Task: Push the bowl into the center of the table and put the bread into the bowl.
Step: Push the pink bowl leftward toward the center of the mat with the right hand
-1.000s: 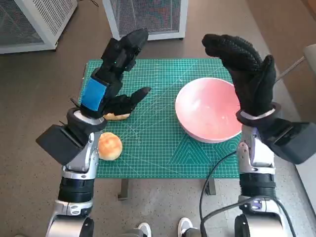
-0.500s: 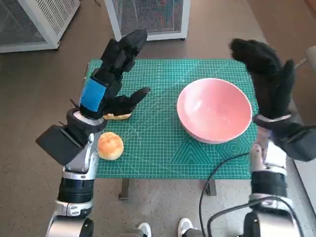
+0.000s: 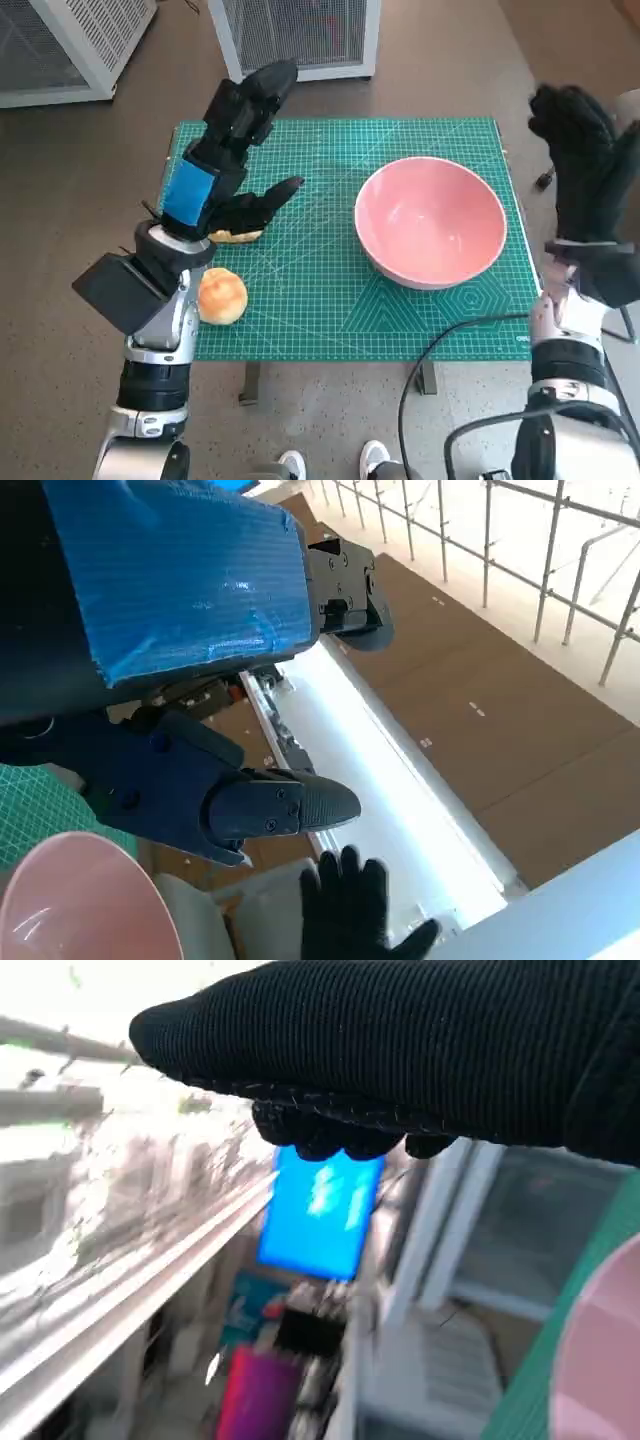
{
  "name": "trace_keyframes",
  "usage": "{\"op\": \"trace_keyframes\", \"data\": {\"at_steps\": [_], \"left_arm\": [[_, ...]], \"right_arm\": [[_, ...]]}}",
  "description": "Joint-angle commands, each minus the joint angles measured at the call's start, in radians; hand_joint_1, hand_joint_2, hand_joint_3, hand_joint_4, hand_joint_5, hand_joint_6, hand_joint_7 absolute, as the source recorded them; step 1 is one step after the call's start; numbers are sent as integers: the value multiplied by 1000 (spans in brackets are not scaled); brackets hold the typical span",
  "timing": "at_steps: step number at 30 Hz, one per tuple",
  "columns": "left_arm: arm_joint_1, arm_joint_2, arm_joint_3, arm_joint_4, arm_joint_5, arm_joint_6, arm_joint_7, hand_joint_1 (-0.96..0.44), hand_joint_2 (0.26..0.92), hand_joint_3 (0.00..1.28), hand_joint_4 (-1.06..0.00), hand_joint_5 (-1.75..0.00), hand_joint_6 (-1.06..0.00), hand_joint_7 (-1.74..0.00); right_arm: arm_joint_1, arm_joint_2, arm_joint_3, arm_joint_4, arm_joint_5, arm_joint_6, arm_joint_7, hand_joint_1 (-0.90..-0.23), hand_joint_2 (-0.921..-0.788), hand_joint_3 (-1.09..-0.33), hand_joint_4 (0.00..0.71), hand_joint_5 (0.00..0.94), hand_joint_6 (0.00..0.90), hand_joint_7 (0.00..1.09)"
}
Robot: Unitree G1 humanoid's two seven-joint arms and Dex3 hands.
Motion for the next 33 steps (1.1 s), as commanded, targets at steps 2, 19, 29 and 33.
{"op": "trace_keyframes", "data": {"at_steps": [2,19,29,33], "left_arm": [[9,-2,1,-8,-6,3,2,-557,921,404,-127,-103,1,-587],[18,1,3,-19,-17,12,-6,-558,921,404,-116,-120,1,-582],[23,8,7,-22,-18,13,-8,-558,921,402,-111,-131,1,-583],[30,11,10,-30,-23,18,-9,-556,921,402,-109,-136,1,-583]], "right_arm": [[12,-25,-17,91,-20,74,-63,-540,-921,-748,165,2,-1,473],[59,22,-54,187,-19,303,-167,-507,-921,-775,121,0,12,481],[72,80,-60,203,-37,392,-196,-543,-921,-780,134,10,7,460],[69,116,-65,202,-36,415,-188,-560,-921,-775,138,10,10,455]]}}
